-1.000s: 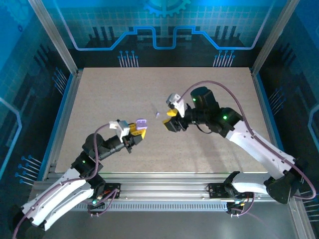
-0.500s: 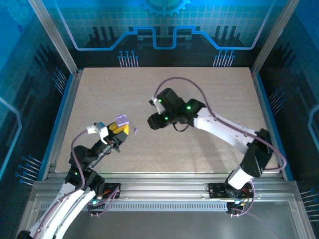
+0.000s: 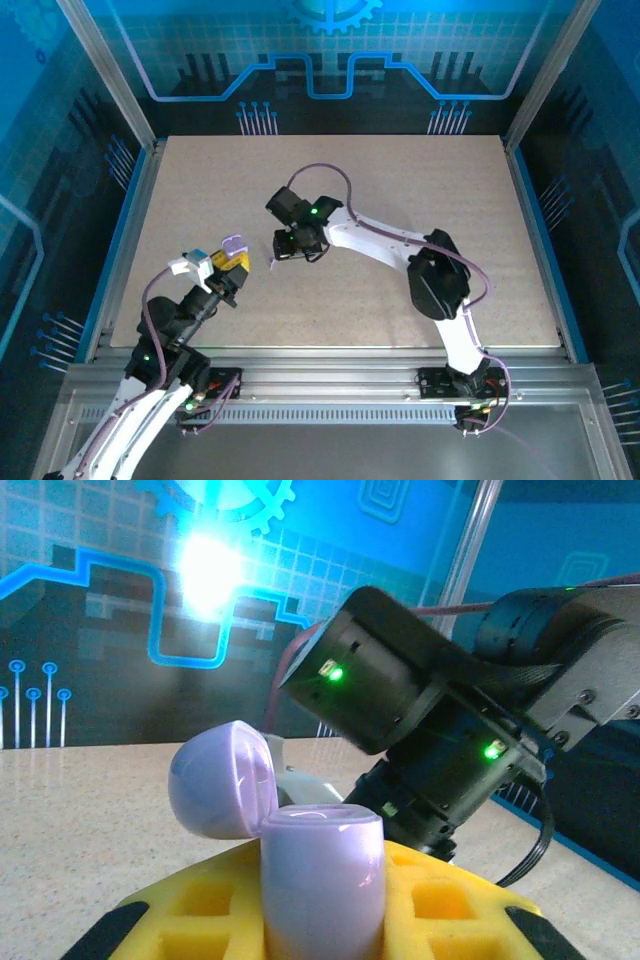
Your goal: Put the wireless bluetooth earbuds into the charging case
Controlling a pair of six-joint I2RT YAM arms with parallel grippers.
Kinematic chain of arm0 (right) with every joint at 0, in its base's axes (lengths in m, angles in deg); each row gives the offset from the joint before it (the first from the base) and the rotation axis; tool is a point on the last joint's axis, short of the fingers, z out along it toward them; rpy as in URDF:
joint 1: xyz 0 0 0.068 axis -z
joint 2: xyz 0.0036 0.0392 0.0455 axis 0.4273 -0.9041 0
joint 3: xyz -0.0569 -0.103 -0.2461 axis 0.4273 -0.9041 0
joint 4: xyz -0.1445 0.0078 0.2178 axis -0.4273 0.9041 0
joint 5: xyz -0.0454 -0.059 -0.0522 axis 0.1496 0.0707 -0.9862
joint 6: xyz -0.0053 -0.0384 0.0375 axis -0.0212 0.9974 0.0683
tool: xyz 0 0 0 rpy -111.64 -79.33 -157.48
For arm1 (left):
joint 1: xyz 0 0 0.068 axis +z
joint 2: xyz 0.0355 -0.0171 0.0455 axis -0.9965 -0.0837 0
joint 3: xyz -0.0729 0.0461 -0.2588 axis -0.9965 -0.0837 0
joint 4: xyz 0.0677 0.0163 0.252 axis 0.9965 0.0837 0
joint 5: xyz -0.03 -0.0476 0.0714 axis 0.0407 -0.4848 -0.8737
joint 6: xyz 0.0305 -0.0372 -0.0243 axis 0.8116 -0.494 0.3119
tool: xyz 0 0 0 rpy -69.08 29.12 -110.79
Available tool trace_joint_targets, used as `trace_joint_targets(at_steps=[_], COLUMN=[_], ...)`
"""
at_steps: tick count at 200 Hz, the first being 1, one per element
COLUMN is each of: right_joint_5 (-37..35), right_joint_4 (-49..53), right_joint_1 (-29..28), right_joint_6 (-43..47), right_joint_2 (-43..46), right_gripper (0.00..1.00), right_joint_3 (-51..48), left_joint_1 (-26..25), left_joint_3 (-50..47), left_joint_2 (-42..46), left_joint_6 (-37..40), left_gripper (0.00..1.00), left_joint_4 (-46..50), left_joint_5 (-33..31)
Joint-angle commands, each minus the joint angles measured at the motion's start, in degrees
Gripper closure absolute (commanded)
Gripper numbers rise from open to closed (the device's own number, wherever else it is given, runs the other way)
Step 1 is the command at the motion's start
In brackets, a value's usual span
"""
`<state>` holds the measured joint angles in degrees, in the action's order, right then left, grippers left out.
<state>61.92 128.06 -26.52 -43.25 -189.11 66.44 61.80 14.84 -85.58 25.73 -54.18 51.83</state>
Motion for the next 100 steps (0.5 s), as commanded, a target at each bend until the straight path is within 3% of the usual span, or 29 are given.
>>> trace_joint_targets(at_steps=[1,100], right_joint_5=[2.21,4.17], right_joint_4=[0.5,-1.53], right_joint_1=[-0.92,-1.21], right_joint_6=[-4.95,-6.53], right_joint_2=[-4.3,-16.94], right_gripper=[0.62,0.67], right_joint_3=[4.44,13.79], left_joint_1=[0.46,0.46], left_joint_3=[2.05,1.07], left_joint_2=[0.65,1.03], left_joint_6=[1.46,0.57], left_gripper=[0.81,0.81], left_joint_4=[1.28,0.53], left_joint_5=[-1.72,-1.49])
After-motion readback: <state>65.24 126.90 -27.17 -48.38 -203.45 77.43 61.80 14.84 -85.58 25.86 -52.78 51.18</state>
